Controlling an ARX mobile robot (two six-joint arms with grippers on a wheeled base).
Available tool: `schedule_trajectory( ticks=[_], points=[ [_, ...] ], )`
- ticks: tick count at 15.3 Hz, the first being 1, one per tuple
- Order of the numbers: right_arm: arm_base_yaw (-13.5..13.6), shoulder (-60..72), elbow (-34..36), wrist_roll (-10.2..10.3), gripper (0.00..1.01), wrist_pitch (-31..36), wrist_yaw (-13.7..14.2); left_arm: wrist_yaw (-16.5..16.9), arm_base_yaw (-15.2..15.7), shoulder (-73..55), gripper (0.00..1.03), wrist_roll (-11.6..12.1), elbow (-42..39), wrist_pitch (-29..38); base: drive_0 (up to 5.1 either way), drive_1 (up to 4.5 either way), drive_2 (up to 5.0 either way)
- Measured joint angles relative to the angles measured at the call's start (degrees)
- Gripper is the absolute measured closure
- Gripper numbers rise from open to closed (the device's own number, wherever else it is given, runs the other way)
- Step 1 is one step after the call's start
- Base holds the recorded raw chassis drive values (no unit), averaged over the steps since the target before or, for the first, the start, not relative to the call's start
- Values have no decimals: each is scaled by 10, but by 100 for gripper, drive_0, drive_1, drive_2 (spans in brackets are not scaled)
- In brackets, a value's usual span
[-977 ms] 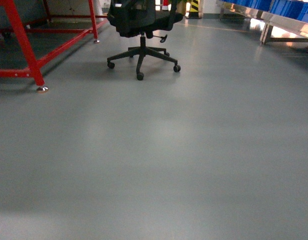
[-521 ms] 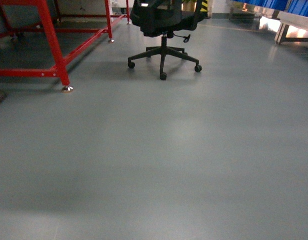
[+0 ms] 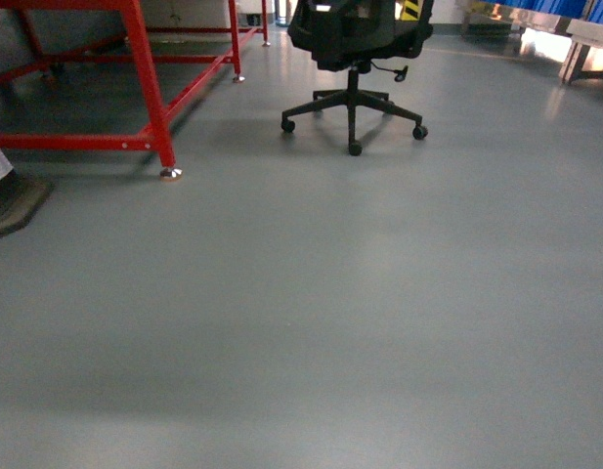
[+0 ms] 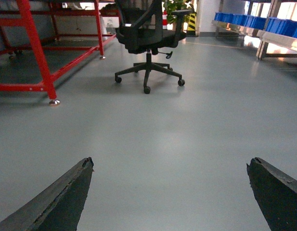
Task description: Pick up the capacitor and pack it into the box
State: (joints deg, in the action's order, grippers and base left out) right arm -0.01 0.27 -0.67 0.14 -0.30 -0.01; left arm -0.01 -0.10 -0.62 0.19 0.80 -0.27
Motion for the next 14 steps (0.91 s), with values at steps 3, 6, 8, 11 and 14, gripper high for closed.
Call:
schedule_trajectory(
  ticks=[3,6,8,11,14],
  points=[
    [0,0,0,0,3,-1,0,0,0,0,59,0,0,-1,-497,238,238],
    [0,0,0,0,3,0,0,0,0,0,59,0,0,1,-490,303,181],
    [0,0,0,0,3,0,0,0,0,0,59,0,0,-1,-481,345,157],
    [0,0,0,0,3,0,0,-1,0,0,59,0,0,-1,-488,338,150],
    [0,0,0,0,3,2,0,0,0,0,59,0,0,-1,-491,335,147]
  ],
)
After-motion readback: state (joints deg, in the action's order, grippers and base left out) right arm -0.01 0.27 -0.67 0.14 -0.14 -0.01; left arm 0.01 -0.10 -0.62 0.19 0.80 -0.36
